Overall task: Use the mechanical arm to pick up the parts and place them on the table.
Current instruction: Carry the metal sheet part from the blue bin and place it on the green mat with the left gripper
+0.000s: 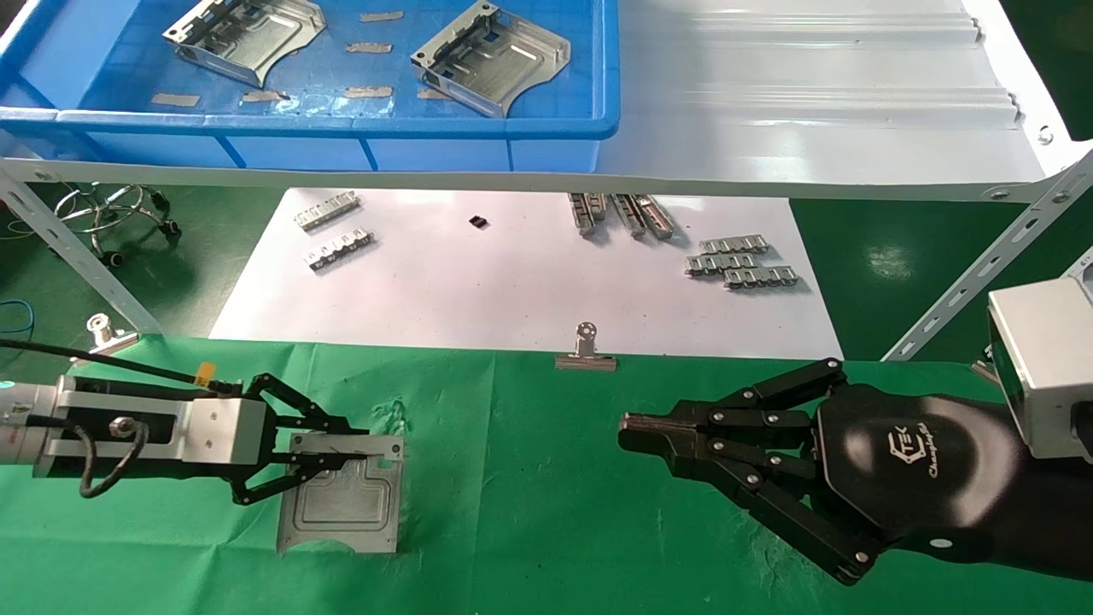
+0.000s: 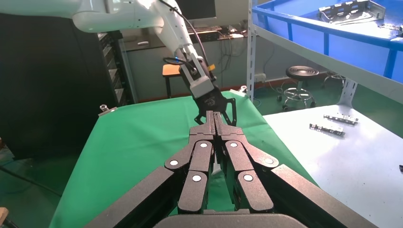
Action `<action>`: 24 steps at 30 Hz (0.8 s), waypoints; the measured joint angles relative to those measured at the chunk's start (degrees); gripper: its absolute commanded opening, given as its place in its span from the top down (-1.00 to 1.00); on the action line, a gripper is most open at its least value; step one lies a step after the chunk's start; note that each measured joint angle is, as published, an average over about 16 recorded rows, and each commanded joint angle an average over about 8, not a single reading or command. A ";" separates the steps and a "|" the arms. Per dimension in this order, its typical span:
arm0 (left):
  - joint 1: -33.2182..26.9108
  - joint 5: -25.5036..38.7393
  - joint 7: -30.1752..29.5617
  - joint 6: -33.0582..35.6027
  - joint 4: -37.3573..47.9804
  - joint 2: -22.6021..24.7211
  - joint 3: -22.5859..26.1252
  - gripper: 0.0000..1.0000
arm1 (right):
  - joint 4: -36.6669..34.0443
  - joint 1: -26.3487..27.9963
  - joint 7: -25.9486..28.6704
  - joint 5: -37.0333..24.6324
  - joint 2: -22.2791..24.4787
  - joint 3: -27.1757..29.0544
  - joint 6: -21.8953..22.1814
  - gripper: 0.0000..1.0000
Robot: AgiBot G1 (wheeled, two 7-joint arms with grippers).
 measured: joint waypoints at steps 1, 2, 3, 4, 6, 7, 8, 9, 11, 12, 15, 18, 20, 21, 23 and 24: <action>0.09 0.12 0.49 -0.25 0.50 0.31 0.05 1.00 | 0.00 0.00 0.00 0.00 0.00 0.00 0.00 1.00; 0.18 0.21 0.96 -0.49 0.99 0.62 0.08 1.00 | 0.00 0.00 0.00 0.00 0.00 0.00 0.00 1.00; 0.25 0.31 1.41 -0.71 1.45 0.90 0.12 1.00 | 0.00 0.00 0.00 0.00 0.00 0.00 0.00 1.00; 0.31 0.40 1.85 -0.93 1.90 1.17 0.15 0.96 | 0.00 0.00 0.00 0.00 0.00 0.00 0.00 1.00; 0.40 0.55 2.63 -1.29 2.74 1.66 0.20 0.65 | 0.00 0.00 0.00 0.00 0.00 0.00 0.00 1.00; 0.44 0.61 2.99 -1.46 3.15 1.90 0.21 0.40 | 0.00 0.00 0.00 0.00 0.00 0.00 0.00 1.00; 0.46 0.66 3.33 -1.63 3.54 2.12 0.23 0.15 | 0.00 0.00 0.00 0.00 0.00 0.00 0.00 1.00; 0.48 0.72 3.66 -1.80 3.92 2.33 0.24 -0.10 | 0.00 0.00 0.00 0.00 0.00 0.00 0.00 1.00; 0.50 0.79 4.24 -2.11 4.65 2.72 0.24 -0.60 | 0.00 0.00 0.00 0.00 0.00 0.00 0.00 1.00; 0.49 0.82 4.50 -2.25 4.98 2.90 0.24 -0.81 | 0.00 0.00 0.00 0.00 0.00 0.00 0.00 1.00; 0.41 0.88 5.11 -2.56 5.90 3.39 0.23 -1.00 | 0.00 0.00 0.00 0.00 0.00 0.00 0.00 1.00; 0.24 0.87 5.52 -2.68 6.70 3.76 0.19 -1.00 | 0.00 0.00 0.00 0.00 0.00 0.00 0.00 1.00; 0.05 0.81 5.66 -2.55 7.12 3.91 0.15 -1.00 | 0.00 0.00 0.00 0.00 0.00 0.00 0.00 1.00; -0.07 0.74 5.65 -2.37 7.29 3.93 0.12 -1.00 | 0.00 0.00 0.00 0.00 0.00 0.00 0.00 1.00; -0.37 0.49 5.44 -1.69 7.55 3.87 0.00 -1.00 | 0.00 0.00 0.00 0.00 0.00 0.00 0.00 1.00; -0.55 0.33 5.21 -1.22 7.63 3.77 -0.06 -1.00 | 0.00 0.00 0.00 0.00 0.00 0.00 0.00 1.00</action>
